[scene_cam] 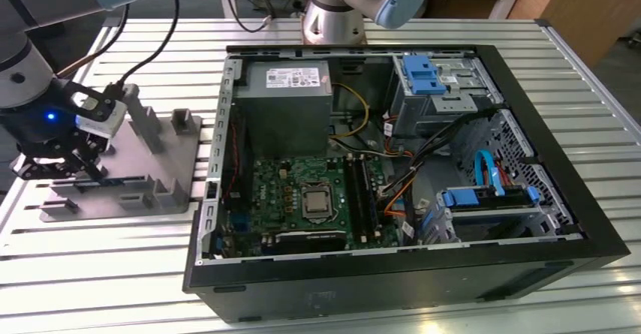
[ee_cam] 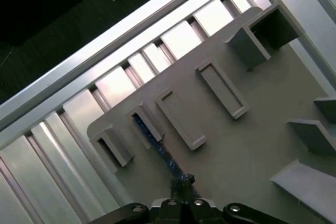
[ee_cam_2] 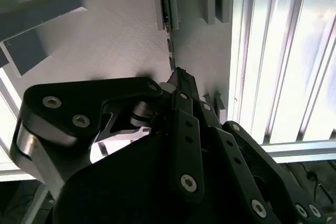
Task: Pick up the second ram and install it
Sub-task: 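Pick up the second ram and move it above second insertion slot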
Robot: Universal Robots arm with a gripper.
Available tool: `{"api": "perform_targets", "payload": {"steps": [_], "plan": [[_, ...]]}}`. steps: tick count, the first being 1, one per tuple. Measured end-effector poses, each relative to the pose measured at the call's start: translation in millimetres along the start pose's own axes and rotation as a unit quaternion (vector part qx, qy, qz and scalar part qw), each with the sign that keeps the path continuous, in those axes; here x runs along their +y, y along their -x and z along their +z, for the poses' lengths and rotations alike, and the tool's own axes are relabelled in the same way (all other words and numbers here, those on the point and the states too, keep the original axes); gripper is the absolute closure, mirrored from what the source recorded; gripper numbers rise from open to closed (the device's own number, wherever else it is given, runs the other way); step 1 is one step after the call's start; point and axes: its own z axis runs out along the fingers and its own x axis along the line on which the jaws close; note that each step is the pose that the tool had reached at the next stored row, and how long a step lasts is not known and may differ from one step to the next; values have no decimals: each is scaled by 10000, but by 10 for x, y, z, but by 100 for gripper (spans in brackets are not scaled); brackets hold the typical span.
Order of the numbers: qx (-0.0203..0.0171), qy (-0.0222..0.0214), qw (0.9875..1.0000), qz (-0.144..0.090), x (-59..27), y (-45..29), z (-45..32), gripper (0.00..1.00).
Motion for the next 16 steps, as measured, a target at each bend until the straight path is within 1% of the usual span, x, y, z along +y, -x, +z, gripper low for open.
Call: {"api": "perform_targets", "payload": {"steps": [3, 5, 7, 9, 13, 16], "plan": [[4, -2, 9998, -190, 0, 0, 0, 90], [8, -4, 9995, -329, 0, 0, 0, 90], [12, -6, 9989, -473, 0, 0, 0, 90], [15, -7, 9980, -625, 0, 0, 0, 90], [21, -9, 9956, -935, 0, 0, 0, 90], [24, -10, 9931, -1176, 0, 0, 0, 90]]}}
